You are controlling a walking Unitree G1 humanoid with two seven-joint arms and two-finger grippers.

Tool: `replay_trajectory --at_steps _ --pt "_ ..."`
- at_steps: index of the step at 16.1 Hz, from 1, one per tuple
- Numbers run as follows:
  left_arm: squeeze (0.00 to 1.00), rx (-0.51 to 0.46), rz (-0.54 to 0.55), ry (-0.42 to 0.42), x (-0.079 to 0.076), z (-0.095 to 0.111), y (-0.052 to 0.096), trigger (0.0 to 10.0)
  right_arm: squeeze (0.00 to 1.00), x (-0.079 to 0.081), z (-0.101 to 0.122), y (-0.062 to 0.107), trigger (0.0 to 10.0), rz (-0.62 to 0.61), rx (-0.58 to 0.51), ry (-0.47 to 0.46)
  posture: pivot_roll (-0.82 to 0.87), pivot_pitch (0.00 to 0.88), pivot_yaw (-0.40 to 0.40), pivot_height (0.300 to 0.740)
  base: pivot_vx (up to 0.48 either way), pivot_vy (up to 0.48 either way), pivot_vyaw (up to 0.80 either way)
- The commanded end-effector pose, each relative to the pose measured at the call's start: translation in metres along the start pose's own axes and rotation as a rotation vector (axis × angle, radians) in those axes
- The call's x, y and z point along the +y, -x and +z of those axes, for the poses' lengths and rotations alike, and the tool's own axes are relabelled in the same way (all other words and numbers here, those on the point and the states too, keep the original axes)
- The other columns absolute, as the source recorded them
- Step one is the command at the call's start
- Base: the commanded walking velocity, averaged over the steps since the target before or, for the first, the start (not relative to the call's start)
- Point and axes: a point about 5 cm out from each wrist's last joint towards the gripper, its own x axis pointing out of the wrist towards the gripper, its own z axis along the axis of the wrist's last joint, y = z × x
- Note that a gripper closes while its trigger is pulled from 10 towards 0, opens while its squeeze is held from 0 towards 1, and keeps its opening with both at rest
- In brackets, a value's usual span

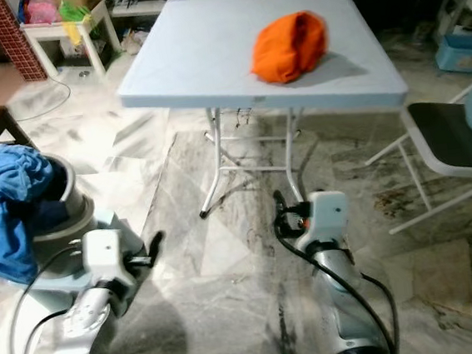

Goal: Hang hanger

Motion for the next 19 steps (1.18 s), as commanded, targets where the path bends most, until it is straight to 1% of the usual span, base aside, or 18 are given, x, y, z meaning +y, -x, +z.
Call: replay_trajectory --at_steps 1,4,8,9,11,12,14,16,19 --pt "0.00 0.002 0.002 0.006 -0.003 0.000 -0.001 10.0 0.00 -0.005 -0.001 0.003 10.0 -0.012 0.008 0.011 0.07 0.091 -0.010 0.740 0.000 0.480 0.44" --pt "0.00 -0.008 0.007 0.010 -0.007 0.001 -0.003 10.0 0.00 -0.004 -0.002 0.003 10.0 -0.006 0.011 0.005 0.08 0.094 -0.021 0.740 0.000 0.480 0.47" --pt "0.00 -0.007 0.025 0.001 -0.004 0.001 -0.002 10.0 0.00 -0.002 -0.002 0.002 10.0 0.004 0.013 0.004 0.08 0.095 -0.020 0.740 0.000 0.480 0.00" --pt "0.00 -0.015 0.035 -0.005 -0.003 0.002 -0.003 10.0 0.00 -0.001 -0.001 0.002 10.0 0.008 0.012 0.001 0.09 0.094 -0.020 0.740 0.000 0.000 0.00" --pt "0.00 -0.075 0.026 -0.014 -0.003 0.010 -0.002 10.0 0.00 0.000 -0.001 0.002 10.0 0.015 0.009 -0.007 0.09 0.094 -0.018 0.740 0.000 0.000 0.00" --pt "0.00 -0.080 0.020 -0.001 -0.003 0.011 -0.002 10.0 0.00 0.000 -0.001 0.002 10.0 0.017 0.008 -0.009 0.09 0.094 -0.018 0.740 0.000 0.000 0.00" --pt "0.00 -0.097 0.008 -0.011 -0.003 0.014 -0.001 10.0 0.00 0.001 -0.001 0.003 10.0 0.030 0.006 -0.013 0.08 0.094 -0.019 0.740 0.000 0.000 0.00" --pt "0.00 -0.106 0.000 0.054 -0.001 0.015 -0.001 10.0 0.00 0.003 0.000 0.003 10.0 0.052 -0.001 -0.012 0.09 0.092 -0.021 0.740 0.000 0.000 0.46" --pt "0.00 -0.117 -0.014 0.053 -0.002 0.017 0.000 10.0 0.00 0.006 0.001 0.003 10.0 0.074 -0.007 -0.007 0.09 0.093 -0.023 0.740 0.000 0.000 0.62"
